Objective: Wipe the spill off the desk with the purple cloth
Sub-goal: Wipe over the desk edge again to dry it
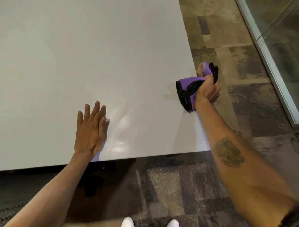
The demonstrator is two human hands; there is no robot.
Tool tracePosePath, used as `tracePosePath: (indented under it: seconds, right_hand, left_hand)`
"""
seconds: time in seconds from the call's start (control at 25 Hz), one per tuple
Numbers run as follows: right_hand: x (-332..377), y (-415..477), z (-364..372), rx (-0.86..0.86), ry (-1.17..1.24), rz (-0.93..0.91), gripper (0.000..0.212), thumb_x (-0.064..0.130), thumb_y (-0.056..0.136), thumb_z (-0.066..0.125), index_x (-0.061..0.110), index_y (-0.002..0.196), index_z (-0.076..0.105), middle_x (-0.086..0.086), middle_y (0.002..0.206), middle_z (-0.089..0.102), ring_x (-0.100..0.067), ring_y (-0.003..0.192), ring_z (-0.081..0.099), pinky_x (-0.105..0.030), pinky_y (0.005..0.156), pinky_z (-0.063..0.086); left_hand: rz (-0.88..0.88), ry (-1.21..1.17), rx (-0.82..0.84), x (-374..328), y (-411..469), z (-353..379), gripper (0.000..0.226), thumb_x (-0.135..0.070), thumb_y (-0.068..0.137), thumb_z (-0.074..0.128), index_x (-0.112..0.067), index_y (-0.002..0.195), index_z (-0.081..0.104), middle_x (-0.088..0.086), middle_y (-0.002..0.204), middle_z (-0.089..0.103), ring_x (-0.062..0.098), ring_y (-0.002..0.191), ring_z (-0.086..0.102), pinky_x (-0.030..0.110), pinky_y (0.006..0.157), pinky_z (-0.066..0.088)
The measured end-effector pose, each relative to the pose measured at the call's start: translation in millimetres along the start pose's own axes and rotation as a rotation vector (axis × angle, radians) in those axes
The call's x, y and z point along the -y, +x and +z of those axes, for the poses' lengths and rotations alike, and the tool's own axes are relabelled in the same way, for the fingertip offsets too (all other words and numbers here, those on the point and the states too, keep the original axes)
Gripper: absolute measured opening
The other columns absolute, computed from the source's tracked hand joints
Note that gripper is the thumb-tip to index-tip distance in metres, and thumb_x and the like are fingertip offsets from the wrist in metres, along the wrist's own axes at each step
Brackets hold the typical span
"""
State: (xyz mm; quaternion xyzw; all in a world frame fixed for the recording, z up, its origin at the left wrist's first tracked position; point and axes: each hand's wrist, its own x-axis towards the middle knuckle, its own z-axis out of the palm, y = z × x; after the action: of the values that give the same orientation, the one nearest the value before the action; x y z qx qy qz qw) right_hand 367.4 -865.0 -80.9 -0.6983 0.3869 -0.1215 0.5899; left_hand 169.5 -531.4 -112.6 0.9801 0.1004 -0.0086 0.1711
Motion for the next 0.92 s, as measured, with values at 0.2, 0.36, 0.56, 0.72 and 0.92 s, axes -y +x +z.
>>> tracePosePath:
  seconds: [0.2, 0.36, 0.56, 0.72, 0.92]
  right_hand:
    - [-38.8, -39.4, -61.2, -0.041, -0.042, -0.044, 0.048, 0.035, 0.086, 0.048, 0.032, 0.131, 0.064, 0.001, 0.115, 0.07, -0.02, 0.105, 0.062, -0.032, 0.089, 0.046]
    - [-63.0, -71.4, -96.0, -0.142, -0.078, -0.011, 0.045, 0.038, 0.085, 0.048, 0.032, 0.126, 0.066, 0.008, 0.097, 0.068, -0.017, 0.095, 0.062, -0.03, 0.075, 0.039]
    - [-64.0, -83.8, -83.5, -0.236, -0.126, -0.056, 0.052, 0.036, 0.087, 0.045, 0.028, 0.136, 0.058, -0.003, 0.122, 0.07, -0.028, 0.111, 0.062, -0.044, 0.1, 0.045]
    - [-42.6, -63.8, -40.9, -0.163, -0.081, -0.201, 0.053, 0.026, 0.09, 0.048, 0.021, 0.142, 0.055, -0.005, 0.13, 0.067, -0.026, 0.113, 0.062, -0.032, 0.095, 0.044]
    - [-18.4, -26.2, 15.2, -0.088, -0.094, -0.292, 0.054, 0.023, 0.091, 0.047, 0.014, 0.144, 0.053, -0.008, 0.132, 0.066, -0.027, 0.112, 0.063, -0.03, 0.092, 0.045]
  left_hand:
    - [0.001, 0.025, 0.0, -2.9, -2.7, -0.9, 0.06, -0.042, 0.109, 0.007, -0.021, 0.159, 0.032, -0.003, 0.171, 0.017, 0.025, 0.16, 0.003, 0.05, 0.129, 0.003]
    - [0.001, 0.025, 0.003, -2.3, -1.7, -1.1, 0.061, -0.042, 0.108, 0.007, -0.02, 0.159, 0.032, -0.003, 0.171, 0.018, 0.025, 0.16, 0.005, 0.048, 0.129, 0.003]
    - [-0.008, 0.03, 0.03, -0.4, 1.5, 0.7, 0.063, -0.044, 0.106, 0.006, -0.021, 0.161, 0.028, -0.006, 0.171, 0.013, 0.022, 0.16, 0.0, 0.045, 0.13, -0.001]
    - [0.004, 0.044, 0.042, 0.8, 0.5, 1.1, 0.065, -0.047, 0.106, 0.003, -0.022, 0.163, 0.023, -0.008, 0.172, 0.008, 0.02, 0.16, -0.004, 0.044, 0.13, -0.002]
    - [-0.004, 0.069, 0.054, 2.1, 3.5, 2.2, 0.063, -0.047, 0.107, 0.004, -0.024, 0.163, 0.022, -0.009, 0.172, 0.008, 0.02, 0.16, -0.001, 0.044, 0.13, 0.001]
